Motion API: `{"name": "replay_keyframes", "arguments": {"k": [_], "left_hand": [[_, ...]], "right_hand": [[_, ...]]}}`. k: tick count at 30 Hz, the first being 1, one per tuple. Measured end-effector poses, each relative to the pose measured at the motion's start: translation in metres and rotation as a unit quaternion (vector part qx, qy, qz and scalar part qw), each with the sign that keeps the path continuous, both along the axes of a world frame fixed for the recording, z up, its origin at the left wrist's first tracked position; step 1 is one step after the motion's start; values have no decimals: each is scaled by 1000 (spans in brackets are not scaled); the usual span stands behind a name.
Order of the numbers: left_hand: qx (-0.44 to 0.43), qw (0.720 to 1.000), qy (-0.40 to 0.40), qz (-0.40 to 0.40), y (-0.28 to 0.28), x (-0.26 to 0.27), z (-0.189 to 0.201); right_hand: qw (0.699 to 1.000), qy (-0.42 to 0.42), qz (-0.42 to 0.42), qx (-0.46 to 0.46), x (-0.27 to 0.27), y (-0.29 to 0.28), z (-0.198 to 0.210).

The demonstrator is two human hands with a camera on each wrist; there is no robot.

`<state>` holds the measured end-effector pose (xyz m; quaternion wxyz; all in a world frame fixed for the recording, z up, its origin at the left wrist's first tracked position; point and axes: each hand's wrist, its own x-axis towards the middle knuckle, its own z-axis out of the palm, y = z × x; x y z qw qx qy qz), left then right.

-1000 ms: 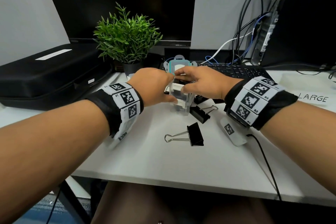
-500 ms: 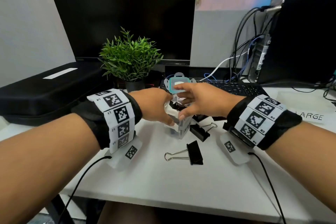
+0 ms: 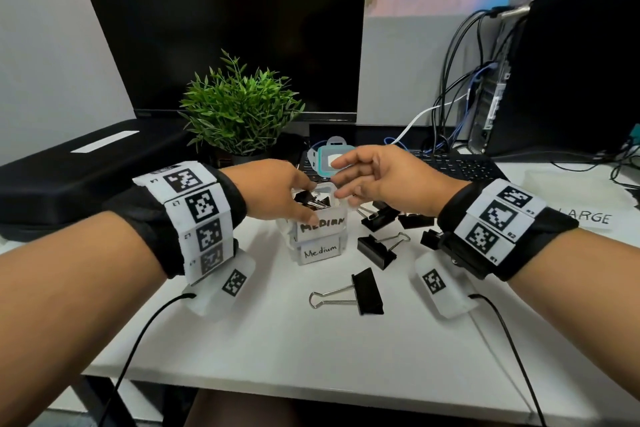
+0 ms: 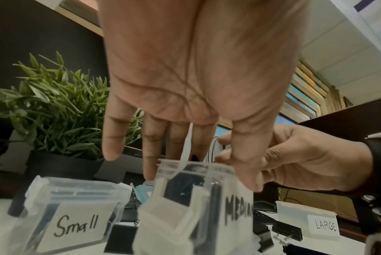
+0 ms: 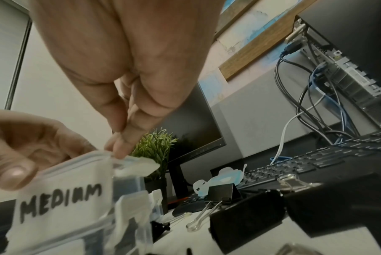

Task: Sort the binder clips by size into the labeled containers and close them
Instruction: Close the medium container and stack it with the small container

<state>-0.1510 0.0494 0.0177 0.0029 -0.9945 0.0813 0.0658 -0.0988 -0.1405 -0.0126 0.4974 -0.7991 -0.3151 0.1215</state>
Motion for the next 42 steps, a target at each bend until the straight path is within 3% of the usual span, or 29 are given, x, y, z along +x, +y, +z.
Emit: {"name": "replay_keyframes", "arguments": {"k": [3,5,9,11,22,27,30,32,34,37,42], "left_hand": [[30,999,13,-7,14,3,0],[45,999,20,-7,27,5,-2],[68,998,15,-4,47,11,-5],[61,998,14,1,53,14,-6],[58,998,25,-11,56,19,-13],[82,994,67,-19,56,22,-17],[8,997,74,-11,61,20,-12],[-72,996,55,4,66,23,-5],[-100,994,22,28,73,31,0],[-37,996,-20,74,90,44,-2],[46,993,-5,106,107,57,-23]], "right_hand": [[998,-30,-45,-17,11,-6,1],[990,-79,-84,-80,20,-12,-1],[941,-154,-105,-284,35,-24,-11],[922,-164,-113,-332,42,-24,-14],[873,-186,-68,-446,51,-2,-19],[832,-169,-57,-525,54,3,-22],[810,-182,-35,-556,53,6,-22],[799,-186,-20,-571,54,11,-23],[786,-196,1,-587,57,17,-28],[776,-207,17,-595,60,21,-33],[780,-196,30,-594,59,22,-35]]}}
